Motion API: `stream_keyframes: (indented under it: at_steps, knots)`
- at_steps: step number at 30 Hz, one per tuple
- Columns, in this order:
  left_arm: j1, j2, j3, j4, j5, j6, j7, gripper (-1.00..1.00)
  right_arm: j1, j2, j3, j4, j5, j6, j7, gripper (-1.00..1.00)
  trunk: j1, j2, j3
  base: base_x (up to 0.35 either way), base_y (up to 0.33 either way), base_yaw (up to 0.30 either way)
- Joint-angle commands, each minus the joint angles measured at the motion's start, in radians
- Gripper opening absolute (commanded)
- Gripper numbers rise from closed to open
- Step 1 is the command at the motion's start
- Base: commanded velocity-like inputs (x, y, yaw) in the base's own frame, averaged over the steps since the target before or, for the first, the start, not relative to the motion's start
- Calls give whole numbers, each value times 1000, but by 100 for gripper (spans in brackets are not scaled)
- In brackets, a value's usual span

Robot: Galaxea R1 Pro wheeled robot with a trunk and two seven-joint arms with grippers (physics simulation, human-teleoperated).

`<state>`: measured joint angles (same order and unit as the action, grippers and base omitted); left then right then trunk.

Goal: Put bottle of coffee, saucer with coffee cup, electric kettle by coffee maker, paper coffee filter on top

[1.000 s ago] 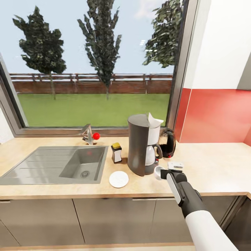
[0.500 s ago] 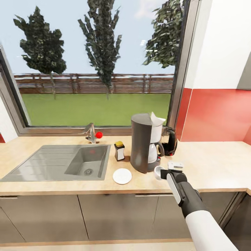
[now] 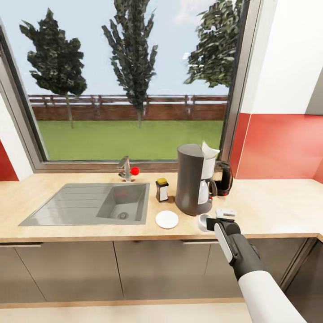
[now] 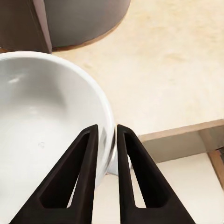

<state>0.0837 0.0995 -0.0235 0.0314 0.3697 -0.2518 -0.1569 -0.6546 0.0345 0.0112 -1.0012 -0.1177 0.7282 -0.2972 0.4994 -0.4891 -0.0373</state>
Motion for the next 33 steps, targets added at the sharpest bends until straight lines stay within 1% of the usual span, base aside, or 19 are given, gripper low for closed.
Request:
stream_keyframes:
  at_steps: [1,8,19,22,28,33]
  knots:
    - [-1,0,-3,2,9,-4,-7,100,-1,0,1,-1,-11,2,-8,-100,0,-2,-2,-22,27,0]
    - [-1,0,-4,2,9,-4,-7,100,-1,0,1,-1,-11,2,-8,-100,0,-2,-2,-6,33,0]
    - [-1,1,-2,2,9,-4,-7,100,0,1,1,0,-11,2,-8,-100,0,-2,-2,0,261,0]
    - [-1,2,-1,2,8,-4,-7,100,0,1,1,0,-11,2,-8,-100,0,-2,-2,6,145,0]
    - [-1,2,0,2,8,-3,-7,100,0,1,1,1,-10,2,-9,-100,0,-2,-2,108,225,0]
    - [-1,3,0,2,8,-4,-7,100,0,0,1,16,-12,2,-10,-100,0,-2,-2,34,62,0]
